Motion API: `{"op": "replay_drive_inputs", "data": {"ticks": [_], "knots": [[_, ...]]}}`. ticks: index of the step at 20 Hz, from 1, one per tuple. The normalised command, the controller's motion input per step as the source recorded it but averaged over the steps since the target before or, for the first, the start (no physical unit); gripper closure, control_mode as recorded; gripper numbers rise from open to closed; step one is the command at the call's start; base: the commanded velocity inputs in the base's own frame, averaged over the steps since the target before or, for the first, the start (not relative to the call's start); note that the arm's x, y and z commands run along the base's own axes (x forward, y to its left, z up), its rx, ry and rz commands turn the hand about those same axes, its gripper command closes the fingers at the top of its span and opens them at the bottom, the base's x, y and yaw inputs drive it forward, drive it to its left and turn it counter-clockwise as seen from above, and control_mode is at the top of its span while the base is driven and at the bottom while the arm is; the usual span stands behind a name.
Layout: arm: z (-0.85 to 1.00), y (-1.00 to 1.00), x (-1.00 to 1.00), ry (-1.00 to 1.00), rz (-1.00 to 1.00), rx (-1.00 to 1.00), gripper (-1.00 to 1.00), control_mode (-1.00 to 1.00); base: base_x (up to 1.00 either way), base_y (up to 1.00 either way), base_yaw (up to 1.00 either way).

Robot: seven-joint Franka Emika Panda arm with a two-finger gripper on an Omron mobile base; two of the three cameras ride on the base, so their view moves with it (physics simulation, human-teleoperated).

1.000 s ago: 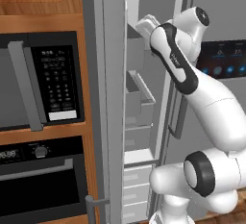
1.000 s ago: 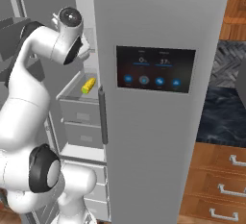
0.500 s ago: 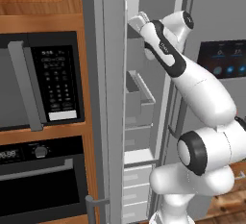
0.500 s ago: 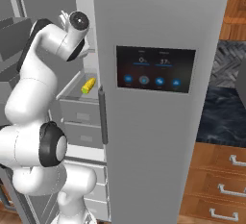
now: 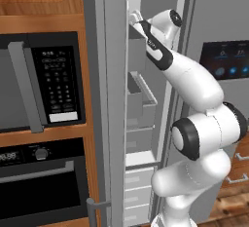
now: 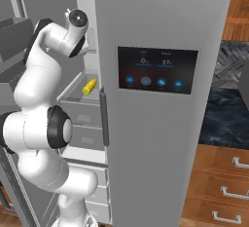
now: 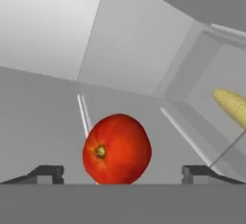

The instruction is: Take the tomato and corn out of the freezer and place them in the tupperware container on the counter. Then put the tupperware containing the vegetables back in the freezer.

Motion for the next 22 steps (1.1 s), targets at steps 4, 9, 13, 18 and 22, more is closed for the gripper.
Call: {"op": "replay_drive_inputs", "data": {"ticks": [4, 9, 13, 18, 22], "knots": [[0.0, 0.05, 0.43, 0.12, -0.06, 0.08, -1.0, -1.0, 0.0, 0.0, 0.0], [0.0, 0.18, 0.34, 0.17, -0.03, 0.09, -1.0, -1.0, 0.0, 0.0, 0.0], [0.0, 0.35, 0.32, 0.16, -0.02, 0.09, -1.0, -1.0, 0.0, 0.0, 0.0], [0.0, 0.34, 0.24, 0.17, -0.04, 0.08, -1.0, -1.0, 0.0, 0.0, 0.0], [-0.09, 0.17, 0.11, 0.21, -0.06, 0.08, -1.0, -1.0, 0.0, 0.0, 0.0]]}}
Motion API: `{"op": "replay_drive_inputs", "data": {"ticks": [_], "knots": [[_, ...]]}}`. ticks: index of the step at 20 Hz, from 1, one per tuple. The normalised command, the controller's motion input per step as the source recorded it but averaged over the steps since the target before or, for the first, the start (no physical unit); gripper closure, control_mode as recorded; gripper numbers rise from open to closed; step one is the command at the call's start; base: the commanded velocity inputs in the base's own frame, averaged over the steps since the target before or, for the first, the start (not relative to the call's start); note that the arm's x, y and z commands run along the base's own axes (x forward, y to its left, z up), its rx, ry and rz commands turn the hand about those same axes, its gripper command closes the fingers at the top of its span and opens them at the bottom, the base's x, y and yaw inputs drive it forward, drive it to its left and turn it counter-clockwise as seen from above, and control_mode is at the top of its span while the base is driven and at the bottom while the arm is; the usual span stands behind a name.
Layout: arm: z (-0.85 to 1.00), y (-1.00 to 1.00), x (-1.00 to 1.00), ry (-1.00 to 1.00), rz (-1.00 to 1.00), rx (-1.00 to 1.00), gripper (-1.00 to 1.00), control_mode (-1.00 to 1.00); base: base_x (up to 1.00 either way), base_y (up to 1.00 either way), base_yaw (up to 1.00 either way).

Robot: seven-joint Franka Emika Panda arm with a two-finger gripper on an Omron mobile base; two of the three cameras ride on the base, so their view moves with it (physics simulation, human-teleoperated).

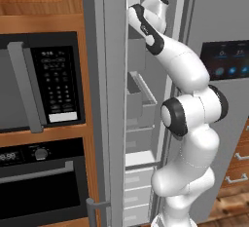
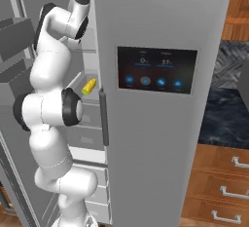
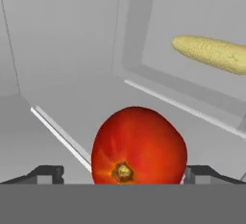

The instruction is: Take the tomato and corn out of the freezer and place them in the tupperware container on the counter. Then put the tupperware containing the vegetables back in the freezer.

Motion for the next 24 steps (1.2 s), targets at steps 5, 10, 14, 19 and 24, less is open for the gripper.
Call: {"op": "replay_drive_inputs", "data": {"ticks": [5, 10, 14, 19, 24], "knots": [[-0.25, 0.03, 0.03, 0.21, -0.1, 0.07, -1.0, -1.0, 0.0, 0.0, 0.0], [-0.25, 0.0, -0.14, 0.13, -0.13, 0.04, 1.0, -1.0, 0.0, 0.0, 0.0], [-0.14, 0.0, -0.31, 0.02, -0.09, 0.06, 1.0, -1.0, 0.0, 0.0, 0.0], [-0.1, 0.0, -0.41, 0.0, -0.08, 0.08, 1.0, -1.0, 0.0, 0.0, 0.0], [-0.24, 0.0, -0.62, 0.0, -0.07, 0.08, 1.0, -1.0, 0.0, 0.0, 0.0]]}}
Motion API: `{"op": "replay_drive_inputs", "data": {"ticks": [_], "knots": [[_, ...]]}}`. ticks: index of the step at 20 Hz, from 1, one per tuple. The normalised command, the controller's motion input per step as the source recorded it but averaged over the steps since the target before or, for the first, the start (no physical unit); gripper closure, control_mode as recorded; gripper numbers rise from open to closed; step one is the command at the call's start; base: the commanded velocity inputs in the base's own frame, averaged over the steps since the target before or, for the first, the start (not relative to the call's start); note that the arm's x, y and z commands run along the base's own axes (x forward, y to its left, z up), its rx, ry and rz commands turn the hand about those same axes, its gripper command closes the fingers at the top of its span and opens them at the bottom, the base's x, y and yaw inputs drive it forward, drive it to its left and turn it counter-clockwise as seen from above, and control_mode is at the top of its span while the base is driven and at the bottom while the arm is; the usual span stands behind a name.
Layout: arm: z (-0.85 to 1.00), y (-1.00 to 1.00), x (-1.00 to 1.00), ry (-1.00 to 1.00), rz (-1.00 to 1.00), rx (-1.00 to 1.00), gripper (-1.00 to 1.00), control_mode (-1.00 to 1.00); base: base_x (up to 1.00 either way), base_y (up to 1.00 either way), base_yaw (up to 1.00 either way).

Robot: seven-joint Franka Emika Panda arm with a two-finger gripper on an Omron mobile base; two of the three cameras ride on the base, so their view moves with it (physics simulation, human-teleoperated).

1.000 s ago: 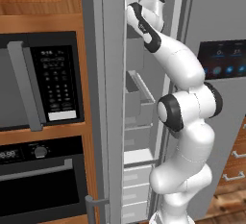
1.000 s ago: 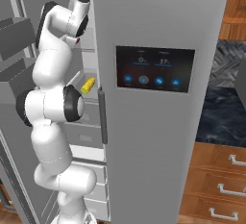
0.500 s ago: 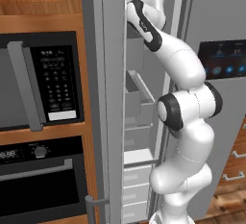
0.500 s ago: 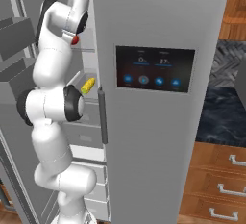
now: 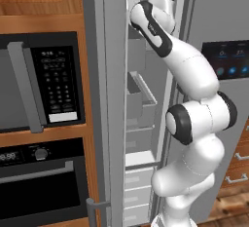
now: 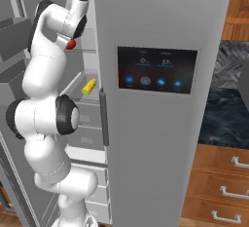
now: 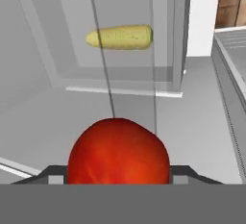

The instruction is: Take the tomato and corn out of the freezer and place them in the tupperware container on the counter. Then put the tupperware containing the vegetables back in the freezer.

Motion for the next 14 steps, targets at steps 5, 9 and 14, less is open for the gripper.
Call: {"op": "replay_drive_inputs", "data": {"ticks": [5, 9, 14], "knots": [[-0.18, -0.01, -0.82, 0.0, -0.07, 0.09, 1.0, -1.0, 0.0, 0.0, 0.0], [0.0, -0.18, -0.83, 0.03, -0.05, 0.12, 1.0, -1.0, 0.0, 0.0, 0.0], [0.0, -0.47, -0.72, 0.06, 0.0, 0.03, 1.0, -1.0, 0.0, 0.0, 0.0]]}}
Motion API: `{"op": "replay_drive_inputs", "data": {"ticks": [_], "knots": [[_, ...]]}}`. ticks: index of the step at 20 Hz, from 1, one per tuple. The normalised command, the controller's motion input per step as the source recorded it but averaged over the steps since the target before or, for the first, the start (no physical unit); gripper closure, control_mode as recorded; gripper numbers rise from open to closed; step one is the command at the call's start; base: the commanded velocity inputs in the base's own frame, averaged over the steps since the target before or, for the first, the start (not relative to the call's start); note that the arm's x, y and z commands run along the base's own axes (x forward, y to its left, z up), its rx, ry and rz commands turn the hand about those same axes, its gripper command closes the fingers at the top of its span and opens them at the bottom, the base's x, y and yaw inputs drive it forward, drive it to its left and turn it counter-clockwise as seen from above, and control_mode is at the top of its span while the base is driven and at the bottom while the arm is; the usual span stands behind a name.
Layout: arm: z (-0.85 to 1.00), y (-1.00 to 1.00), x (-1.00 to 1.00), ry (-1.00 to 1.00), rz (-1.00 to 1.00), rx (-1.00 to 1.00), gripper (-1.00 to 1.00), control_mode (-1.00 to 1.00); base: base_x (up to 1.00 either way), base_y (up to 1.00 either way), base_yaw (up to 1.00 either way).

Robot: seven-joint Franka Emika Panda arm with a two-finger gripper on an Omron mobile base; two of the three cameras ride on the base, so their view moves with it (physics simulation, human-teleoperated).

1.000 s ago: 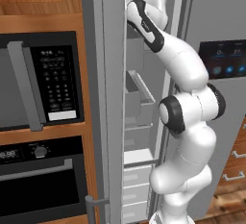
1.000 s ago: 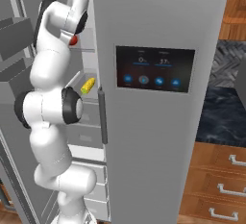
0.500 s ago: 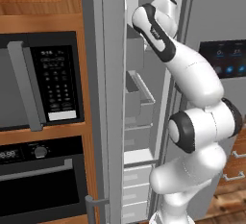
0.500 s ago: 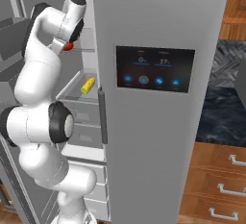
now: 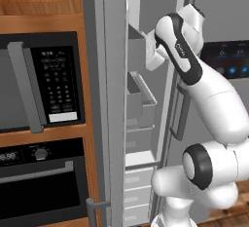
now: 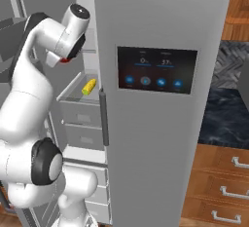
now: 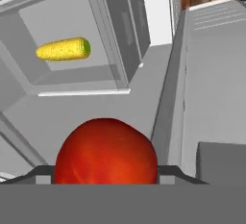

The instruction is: Take the tomato and corn out of the freezer and place them in the tupperware container on the counter. Then put the tupperware containing the vegetables back in the freezer.

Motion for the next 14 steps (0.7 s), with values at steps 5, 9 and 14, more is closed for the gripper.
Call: {"op": "replay_drive_inputs", "data": {"ticks": [5, 9, 14], "knots": [[0.0, -0.49, -0.67, 0.08, 0.07, -0.03, 1.0, -1.0, 0.0, 0.0, 0.0], [0.0, -0.21, -0.7, 0.03, 0.32, -0.2, 1.0, -1.0, 0.0, 0.0, 0.0], [-0.01, -0.47, -0.55, -0.02, 0.56, -0.29, 1.0, -1.0, 0.0, 0.0, 0.0]]}}
